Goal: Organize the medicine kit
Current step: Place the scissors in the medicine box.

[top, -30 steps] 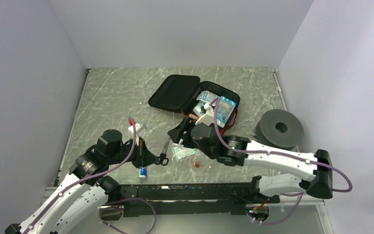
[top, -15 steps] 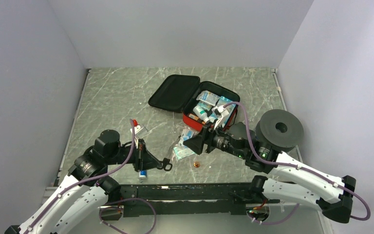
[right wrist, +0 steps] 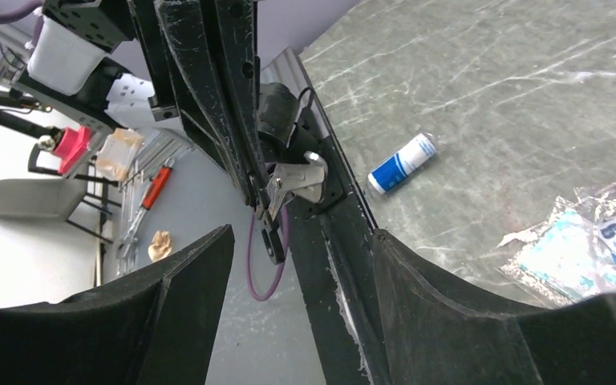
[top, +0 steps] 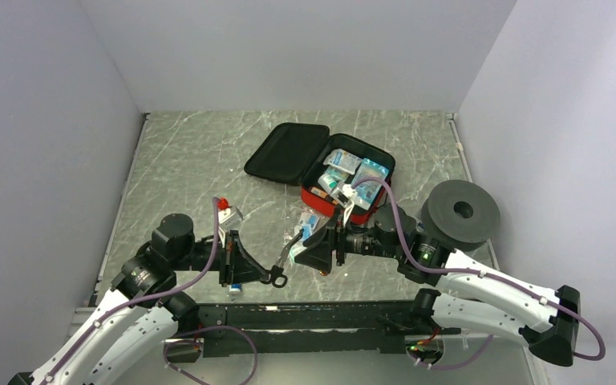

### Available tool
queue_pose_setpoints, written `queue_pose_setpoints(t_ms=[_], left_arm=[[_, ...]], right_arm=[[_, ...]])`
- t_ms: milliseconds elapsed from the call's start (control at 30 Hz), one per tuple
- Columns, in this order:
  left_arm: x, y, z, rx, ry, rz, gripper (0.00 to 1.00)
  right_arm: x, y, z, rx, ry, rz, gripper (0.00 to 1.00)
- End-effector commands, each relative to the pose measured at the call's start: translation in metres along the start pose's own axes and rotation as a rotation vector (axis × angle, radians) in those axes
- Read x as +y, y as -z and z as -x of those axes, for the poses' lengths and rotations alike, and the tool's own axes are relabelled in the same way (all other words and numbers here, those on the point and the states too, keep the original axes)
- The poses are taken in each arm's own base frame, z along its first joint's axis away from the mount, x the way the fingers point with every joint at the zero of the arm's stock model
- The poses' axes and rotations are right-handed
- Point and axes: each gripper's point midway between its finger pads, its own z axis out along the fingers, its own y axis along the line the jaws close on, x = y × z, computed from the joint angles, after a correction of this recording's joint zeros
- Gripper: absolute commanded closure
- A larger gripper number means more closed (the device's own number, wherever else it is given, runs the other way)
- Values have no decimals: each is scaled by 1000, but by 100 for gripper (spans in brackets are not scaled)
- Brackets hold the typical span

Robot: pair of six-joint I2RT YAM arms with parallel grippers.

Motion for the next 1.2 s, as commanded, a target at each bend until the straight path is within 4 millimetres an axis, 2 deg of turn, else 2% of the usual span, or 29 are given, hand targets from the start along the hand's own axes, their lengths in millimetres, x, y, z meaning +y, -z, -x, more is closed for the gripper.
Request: queue_pose_setpoints(t_ms=[0,233,467,867,1033,1133,1167], left_arm=[[-15,1,4,-10,-62,-81,100],[-20,4,6,-23,-86,-97,100],[-19,2,4,-18,-78,-107,100],[-18,4,4,-18,-82,-93,100],[-19,4,5,-18,-84,-93,100],[-18,3,5,-15,-78,-90,100],[-17,2,5,-14,-77,-89,97]], right_arm=[[23,-4,19,-55,44,112,34],[29,-8,30,-91,37,139,38],[28,-11,36,-126,22,135,46],[28,-17,28,-76,18,154,77],[30,-16,28,-79,20,160,100],[32,-15,29,-88,23,171,100],[32,-15,30,-93,21,172,100]])
